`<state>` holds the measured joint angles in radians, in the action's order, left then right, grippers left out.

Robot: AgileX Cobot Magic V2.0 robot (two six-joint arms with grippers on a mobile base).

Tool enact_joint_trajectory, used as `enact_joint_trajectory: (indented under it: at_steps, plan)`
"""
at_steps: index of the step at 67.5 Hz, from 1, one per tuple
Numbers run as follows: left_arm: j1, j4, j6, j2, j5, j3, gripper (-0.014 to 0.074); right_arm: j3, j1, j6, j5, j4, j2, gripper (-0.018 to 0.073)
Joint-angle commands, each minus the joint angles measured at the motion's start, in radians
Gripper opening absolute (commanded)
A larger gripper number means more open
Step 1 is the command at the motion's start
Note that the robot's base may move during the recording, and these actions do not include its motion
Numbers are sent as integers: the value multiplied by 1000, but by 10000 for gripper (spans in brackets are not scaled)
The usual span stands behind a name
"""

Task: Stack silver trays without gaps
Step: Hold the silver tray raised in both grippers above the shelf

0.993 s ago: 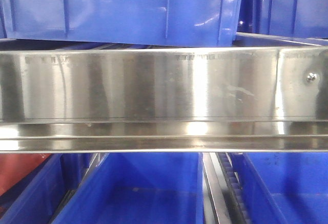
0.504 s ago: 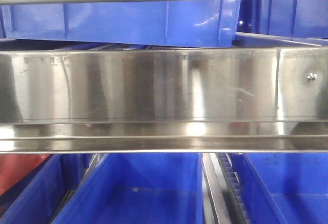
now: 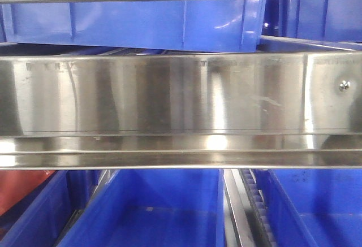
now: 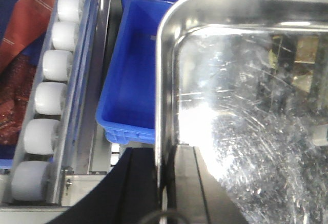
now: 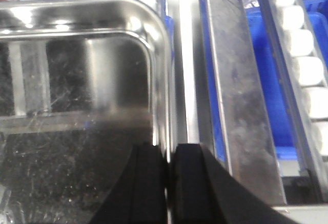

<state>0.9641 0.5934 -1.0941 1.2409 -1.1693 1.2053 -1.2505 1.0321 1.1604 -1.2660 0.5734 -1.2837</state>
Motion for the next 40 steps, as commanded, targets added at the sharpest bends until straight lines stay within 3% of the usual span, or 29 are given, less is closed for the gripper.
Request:
enact_joint_trajectory:
  at_steps: [1,40]
  plan:
    - [11,-3,36,1,34,4,-17,-5,10,0,115,24,13,-15]
    - [11,-3,45,1,40,4,-17,-5,10,0,108,34,-14,-15]
